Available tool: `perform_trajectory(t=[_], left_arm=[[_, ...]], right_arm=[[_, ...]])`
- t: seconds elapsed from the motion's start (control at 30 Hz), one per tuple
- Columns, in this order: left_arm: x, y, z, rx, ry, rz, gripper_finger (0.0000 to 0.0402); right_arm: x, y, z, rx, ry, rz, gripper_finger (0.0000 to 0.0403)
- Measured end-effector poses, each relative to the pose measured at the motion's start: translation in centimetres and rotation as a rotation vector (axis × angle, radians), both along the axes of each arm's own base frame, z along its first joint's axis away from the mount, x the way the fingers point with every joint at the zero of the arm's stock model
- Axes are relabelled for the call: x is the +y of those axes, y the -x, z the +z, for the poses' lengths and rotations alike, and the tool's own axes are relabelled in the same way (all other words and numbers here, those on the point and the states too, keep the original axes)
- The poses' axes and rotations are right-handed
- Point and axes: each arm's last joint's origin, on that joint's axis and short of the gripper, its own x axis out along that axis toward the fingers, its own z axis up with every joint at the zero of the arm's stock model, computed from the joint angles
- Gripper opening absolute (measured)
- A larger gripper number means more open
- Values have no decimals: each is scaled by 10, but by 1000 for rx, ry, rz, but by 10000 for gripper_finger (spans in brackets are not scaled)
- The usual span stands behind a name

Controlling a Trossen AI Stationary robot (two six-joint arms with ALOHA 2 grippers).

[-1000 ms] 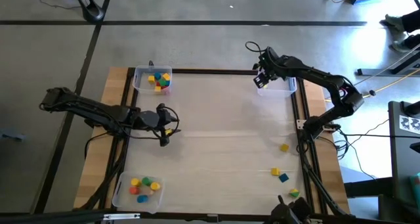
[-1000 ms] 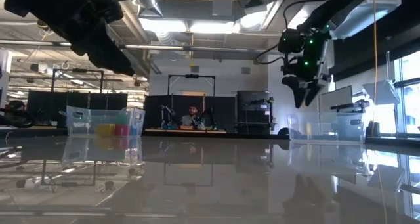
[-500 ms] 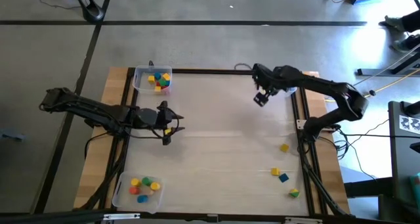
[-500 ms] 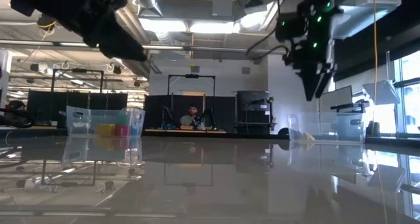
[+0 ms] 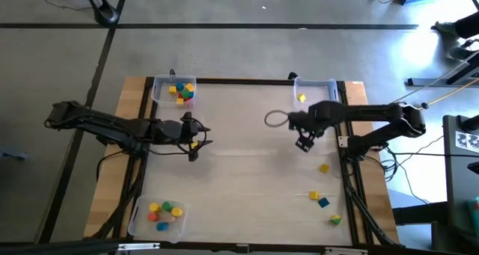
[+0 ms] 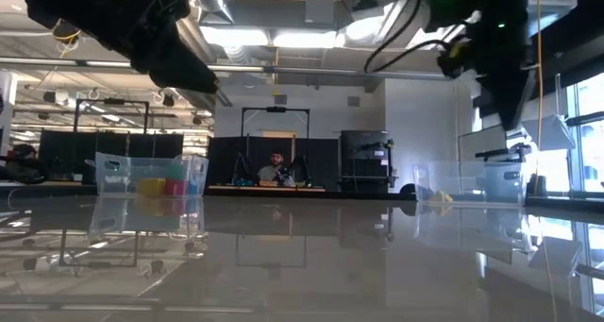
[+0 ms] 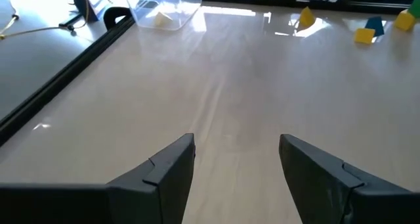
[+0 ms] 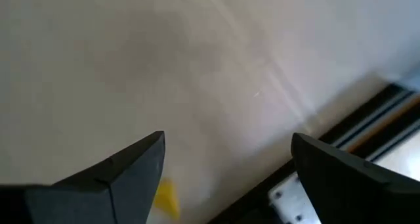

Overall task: Sort blocks by size
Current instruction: Put the right yellow triangular prism block into the top right transparent bin

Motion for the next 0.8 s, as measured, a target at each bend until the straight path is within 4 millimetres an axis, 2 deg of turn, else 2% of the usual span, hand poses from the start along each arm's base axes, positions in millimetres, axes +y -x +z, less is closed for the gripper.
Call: perform_trajectory(t=[0.17,0.33,0.47,0.67,0.8], left_arm=[[1,-4,-4,13,-2,8,210],[1,-9,-7,14,-1,7,210],[1,-12,-9,15,-3,10,210],[1,-12,-10,25,-17,3,210],[1,-12,-10,31,-35,-5,210]], right_arm=[[28,4,-14,36,-76,-11,328],[45,13,-30,93,-122,-308,328],[60,19,-45,115,-141,-415,328],[72,35,-64,190,-91,-564,328],[77,36,-75,152,-89,-619,328]])
